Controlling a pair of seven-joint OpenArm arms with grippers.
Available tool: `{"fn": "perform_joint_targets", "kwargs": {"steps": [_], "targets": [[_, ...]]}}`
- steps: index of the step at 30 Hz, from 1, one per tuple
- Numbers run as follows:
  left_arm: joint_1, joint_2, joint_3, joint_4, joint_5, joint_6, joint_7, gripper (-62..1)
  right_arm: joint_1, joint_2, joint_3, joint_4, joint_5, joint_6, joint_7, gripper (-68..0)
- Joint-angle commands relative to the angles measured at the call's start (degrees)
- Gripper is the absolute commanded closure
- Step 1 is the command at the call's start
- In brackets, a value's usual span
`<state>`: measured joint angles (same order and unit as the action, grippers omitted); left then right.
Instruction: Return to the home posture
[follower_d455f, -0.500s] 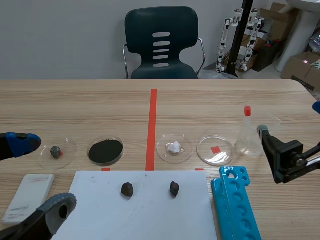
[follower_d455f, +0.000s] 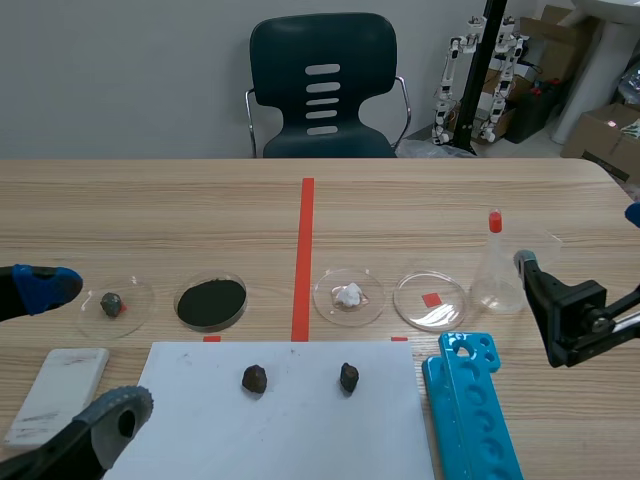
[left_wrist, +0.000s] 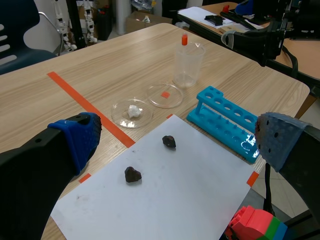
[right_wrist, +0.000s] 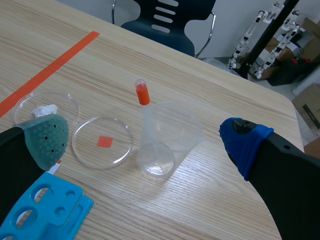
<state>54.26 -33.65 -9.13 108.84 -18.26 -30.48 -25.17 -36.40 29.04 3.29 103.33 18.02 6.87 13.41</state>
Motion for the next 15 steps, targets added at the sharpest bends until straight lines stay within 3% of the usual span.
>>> {"fn": "perform_joint_targets", "kwargs": {"steps": [1, 6, 15], "targets": [[-0.2, 0.3, 0.2, 0.5, -0.8, -0.1, -0.9, -62.3, -0.4, 0.3, 0.4, 0.0, 0.4, 0.3, 0.9, -63.8], [-0.2, 0.3, 0.2, 0.5, -0.8, -0.1, -0.9, -62.3, -3.7, 0.3, 0.4, 2.4, 0.5, 0.4, 0.9, -63.8], [-0.2, 0.3, 0.2, 0.5, -0.8, -0.1, -0.9, -62.3, -13.4, 0.3, 0.4, 13.4, 0.4, 1.7, 0.9, -63.8]]}}
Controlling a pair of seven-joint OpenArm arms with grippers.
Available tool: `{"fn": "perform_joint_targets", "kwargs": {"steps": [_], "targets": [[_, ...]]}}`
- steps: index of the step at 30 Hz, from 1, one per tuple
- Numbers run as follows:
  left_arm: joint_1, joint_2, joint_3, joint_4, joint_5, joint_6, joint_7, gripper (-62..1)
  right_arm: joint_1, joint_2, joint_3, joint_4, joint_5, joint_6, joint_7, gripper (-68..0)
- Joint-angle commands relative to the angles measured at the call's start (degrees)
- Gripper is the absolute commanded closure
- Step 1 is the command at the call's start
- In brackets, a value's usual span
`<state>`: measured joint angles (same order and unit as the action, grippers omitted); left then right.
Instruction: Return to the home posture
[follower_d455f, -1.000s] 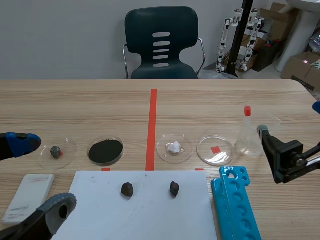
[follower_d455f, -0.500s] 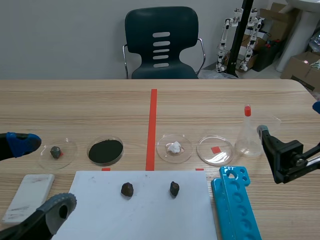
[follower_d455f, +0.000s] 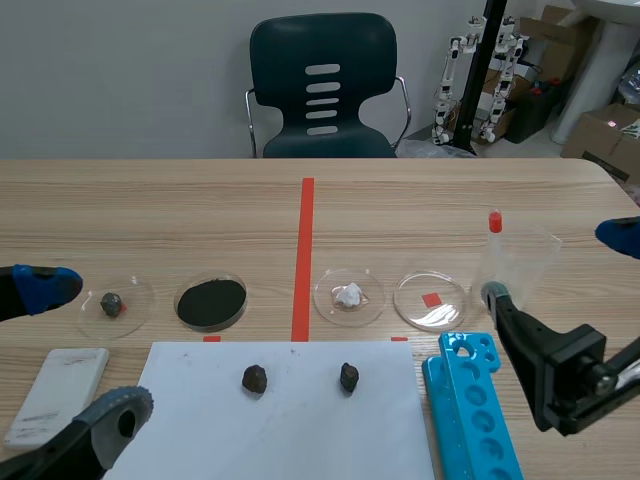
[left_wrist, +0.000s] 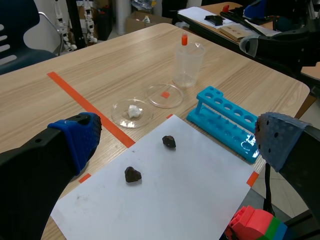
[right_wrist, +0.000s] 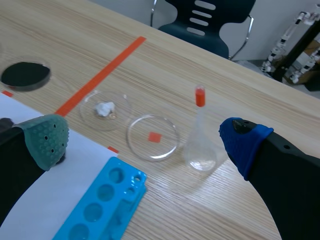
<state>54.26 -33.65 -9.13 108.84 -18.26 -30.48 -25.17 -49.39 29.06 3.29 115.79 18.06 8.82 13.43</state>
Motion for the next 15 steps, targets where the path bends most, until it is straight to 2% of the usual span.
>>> {"fn": "perform_joint_targets", "kwargs": {"steps": [1, 4, 10, 15], "targets": [[-0.2, 0.3, 0.2, 0.5, -0.8, -0.1, -0.9, -62.3, -1.5, 0.3, 0.4, 1.9, 0.4, -0.2, 0.9, -63.8], [-0.2, 0.3, 0.2, 0.5, -0.8, -0.1, -0.9, -62.3, -4.2, 0.3, 0.4, 4.5, 0.3, 0.8, 0.9, -63.8], [-0.2, 0.3, 0.2, 0.5, -0.8, -0.1, -0.9, -62.3, -8.7, 1.3, 0.4, 7.1, -2.5, 7.4, 1.1, -63.8], [-0.2, 0.3, 0.2, 0.5, -0.8, -0.1, -0.9, -62.3, -11.5, 2.9, 0.4, 7.3, -3.2, 8.6, 1.5, -63.8]]}}
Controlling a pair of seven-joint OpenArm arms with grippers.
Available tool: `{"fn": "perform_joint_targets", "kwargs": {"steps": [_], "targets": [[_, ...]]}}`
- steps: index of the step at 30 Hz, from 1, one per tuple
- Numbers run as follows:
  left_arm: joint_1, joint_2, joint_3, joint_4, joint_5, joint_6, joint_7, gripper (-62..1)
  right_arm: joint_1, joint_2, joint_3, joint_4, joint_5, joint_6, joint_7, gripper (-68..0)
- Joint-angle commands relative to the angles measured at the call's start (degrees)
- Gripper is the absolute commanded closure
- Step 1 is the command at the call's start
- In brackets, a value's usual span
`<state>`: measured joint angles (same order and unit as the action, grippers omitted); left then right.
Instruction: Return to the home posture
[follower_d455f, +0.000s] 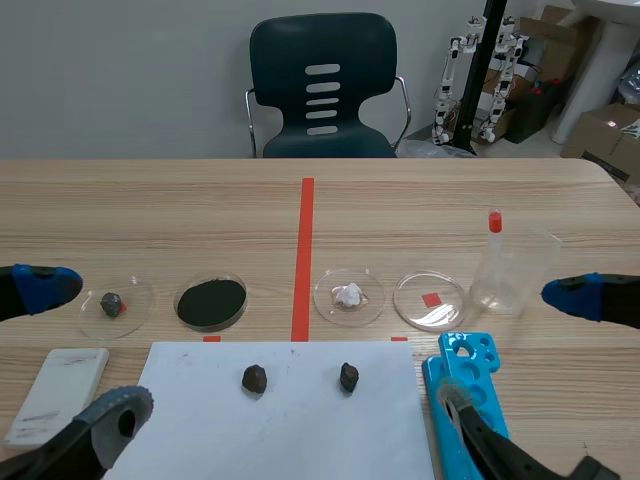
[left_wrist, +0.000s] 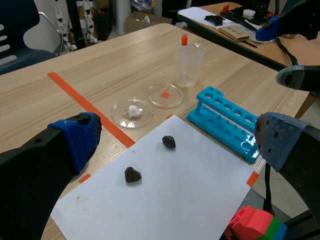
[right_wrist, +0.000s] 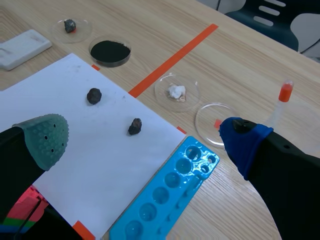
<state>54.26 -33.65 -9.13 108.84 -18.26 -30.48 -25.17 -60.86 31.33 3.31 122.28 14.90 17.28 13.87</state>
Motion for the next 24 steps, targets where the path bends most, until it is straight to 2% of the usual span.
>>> {"fn": "perform_joint_targets", "kwargs": {"steps": [1, 5, 12, 24], "targets": [[-0.2, 0.3, 0.2, 0.5, -0.7, -0.1, -0.9, -62.3, -0.5, 0.9, 0.4, 0.8, -0.6, 0.3, 1.1, -63.8], [-0.2, 0.3, 0.2, 0.5, -0.7, -0.1, -0.9, -62.3, -2.1, 2.3, 0.4, 0.8, -1.7, 0.6, 1.6, -63.8], [-0.2, 0.3, 0.2, 0.5, -0.8, -0.1, -0.9, -62.3, -2.3, 4.1, 0.6, 1.4, -1.7, 0.6, 6.3, -63.8], [-0.2, 0.3, 0.2, 0.5, -0.8, -0.1, -0.9, -62.3, -2.1, 4.5, 0.5, 1.9, -4.2, 0.6, 6.9, -63.8]]}}
